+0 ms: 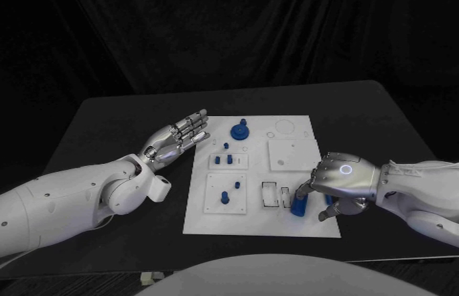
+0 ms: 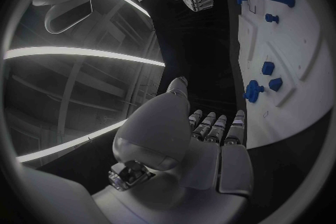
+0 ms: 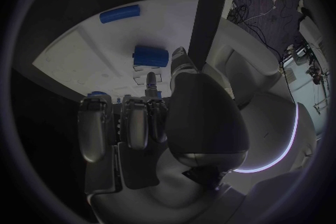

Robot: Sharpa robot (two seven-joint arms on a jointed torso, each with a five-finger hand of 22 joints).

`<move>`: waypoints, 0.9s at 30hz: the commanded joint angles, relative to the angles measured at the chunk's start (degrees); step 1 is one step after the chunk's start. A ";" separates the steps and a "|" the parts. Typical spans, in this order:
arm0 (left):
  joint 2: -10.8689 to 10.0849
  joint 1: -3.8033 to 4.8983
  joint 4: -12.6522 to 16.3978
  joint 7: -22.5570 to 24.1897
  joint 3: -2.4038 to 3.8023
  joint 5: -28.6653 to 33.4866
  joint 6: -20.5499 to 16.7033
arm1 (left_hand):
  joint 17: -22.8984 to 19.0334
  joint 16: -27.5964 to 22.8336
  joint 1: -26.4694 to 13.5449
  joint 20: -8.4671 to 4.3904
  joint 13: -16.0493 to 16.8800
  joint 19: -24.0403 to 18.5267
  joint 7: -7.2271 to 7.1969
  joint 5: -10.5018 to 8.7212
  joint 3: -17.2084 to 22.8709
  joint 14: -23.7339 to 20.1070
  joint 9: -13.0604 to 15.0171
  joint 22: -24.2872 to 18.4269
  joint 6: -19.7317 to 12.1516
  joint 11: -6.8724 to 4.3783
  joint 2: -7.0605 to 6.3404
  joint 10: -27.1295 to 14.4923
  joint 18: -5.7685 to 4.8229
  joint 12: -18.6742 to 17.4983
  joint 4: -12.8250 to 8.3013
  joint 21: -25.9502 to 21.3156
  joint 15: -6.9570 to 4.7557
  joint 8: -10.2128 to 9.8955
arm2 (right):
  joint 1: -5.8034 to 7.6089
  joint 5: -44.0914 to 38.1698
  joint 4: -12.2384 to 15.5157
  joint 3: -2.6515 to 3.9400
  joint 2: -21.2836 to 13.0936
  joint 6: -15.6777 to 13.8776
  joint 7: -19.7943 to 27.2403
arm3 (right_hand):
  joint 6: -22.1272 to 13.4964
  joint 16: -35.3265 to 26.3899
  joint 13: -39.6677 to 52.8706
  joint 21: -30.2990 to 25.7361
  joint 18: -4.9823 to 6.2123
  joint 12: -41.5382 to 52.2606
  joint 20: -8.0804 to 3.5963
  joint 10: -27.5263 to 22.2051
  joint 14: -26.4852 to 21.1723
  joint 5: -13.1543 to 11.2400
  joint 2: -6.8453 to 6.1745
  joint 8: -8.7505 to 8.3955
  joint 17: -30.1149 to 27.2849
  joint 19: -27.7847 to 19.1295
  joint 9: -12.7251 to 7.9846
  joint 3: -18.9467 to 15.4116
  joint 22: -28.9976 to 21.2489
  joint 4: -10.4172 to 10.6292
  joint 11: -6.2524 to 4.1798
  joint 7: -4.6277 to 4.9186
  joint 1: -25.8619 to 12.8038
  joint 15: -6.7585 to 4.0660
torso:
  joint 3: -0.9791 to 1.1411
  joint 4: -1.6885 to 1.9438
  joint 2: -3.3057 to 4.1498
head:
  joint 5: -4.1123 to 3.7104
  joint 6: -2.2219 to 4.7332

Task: Assemble the parts on the task board

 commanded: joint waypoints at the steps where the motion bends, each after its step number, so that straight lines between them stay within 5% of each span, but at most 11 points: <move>1: 0.14 -0.08 0.10 2.49 0.05 0.37 0.86 | -0.02 -0.03 0.47 0.21 0.10 0.36 0.29 0.39 0.03 0.05 0.06 0.05 0.25 0.38 0.02 0.01 -0.08 0.37 -0.27 0.28 0.20 0.24 | -0.38 -2.45 -0.67 0.01 1.15 2.33 -3.62 | -1.03 0.14 15.06 0.16 -0.43 0.15 -0.17 5.96 5.95 1.15 0.20 -0.35 15.10 6.07 -0.83 0.88 15.08 0.01 0.24 0.32 0.97 -0.10 | 0.01 0.04 -0.03 | 0.05 0.00; 3: 0.16 -0.09 0.11 2.46 0.05 0.37 0.90 | -0.01 -0.03 0.48 0.21 0.11 0.36 0.30 0.41 0.06 0.06 0.05 0.06 0.21 0.50 0.04 0.04 -0.09 0.48 -0.29 0.29 0.21 0.23 | -0.56 -2.48 -1.08 0.02 1.83 1.89 -4.67 | -1.74 0.14 15.06 0.16 -0.43 0.15 -0.13 5.96 5.95 2.28 0.46 -0.54 15.10 6.07 -1.46 1.46 15.08 -0.01 0.27 0.36 1.42 -0.07 | 0.01 0.09 -0.02 | 0.06 0.00; 6: 0.18 -0.10 0.14 2.39 0.05 0.37 0.95 | -0.01 -0.03 0.49 0.21 0.11 0.36 0.30 0.41 0.07 0.06 0.05 0.06 0.22 0.54 0.04 0.05 -0.10 0.49 -0.30 0.29 0.21 0.23 | -0.82 -2.51 -1.69 0.02 2.76 0.26 -6.27 | -2.93 0.14 15.06 0.16 -0.43 0.15 -0.15 5.96 5.95 -0.06 -0.13 -0.56 15.10 6.07 -3.24 6.77 15.08 -0.06 0.21 0.42 1.02 -0.14 | 0.02 0.13 0.00 | 0.15 0.00; 14: 0.24 -0.13 0.08 2.20 0.05 0.37 1.08 | -0.02 -0.03 0.53 0.21 0.11 0.37 0.31 0.45 0.10 0.05 0.05 0.07 0.21 0.63 0.06 0.06 -0.11 0.51 -0.34 0.29 0.22 0.22 | -1.16 -2.54 -2.47 0.02 3.78 -3.71 -7.61 | -2.58 0.14 15.06 0.16 -0.43 0.15 -0.20 5.96 5.95 0.69 0.03 0.13 15.10 6.07 -4.19 8.71 15.08 -0.20 0.09 -0.72 2.31 -0.20 | 0.02 0.17 0.05 | -0.04 0.00; 27: 0.29 -0.23 0.07 2.09 0.05 0.37 1.25 | -0.02 -0.03 0.56 0.21 0.11 0.38 0.33 0.47 0.13 0.05 0.05 0.08 0.23 0.69 0.06 0.06 -0.11 0.51 -0.38 0.30 0.24 0.22 | -2.01 -2.54 -3.34 0.02 4.81 0.40 -9.15 | -1.82 0.14 15.06 0.16 -0.43 0.15 -0.22 5.96 5.95 0.33 -0.20 0.92 15.10 6.07 -4.63 9.33 15.08 -0.23 0.08 -0.62 3.37 -0.24 | 0.02 0.08 0.00 | 0.19 0.00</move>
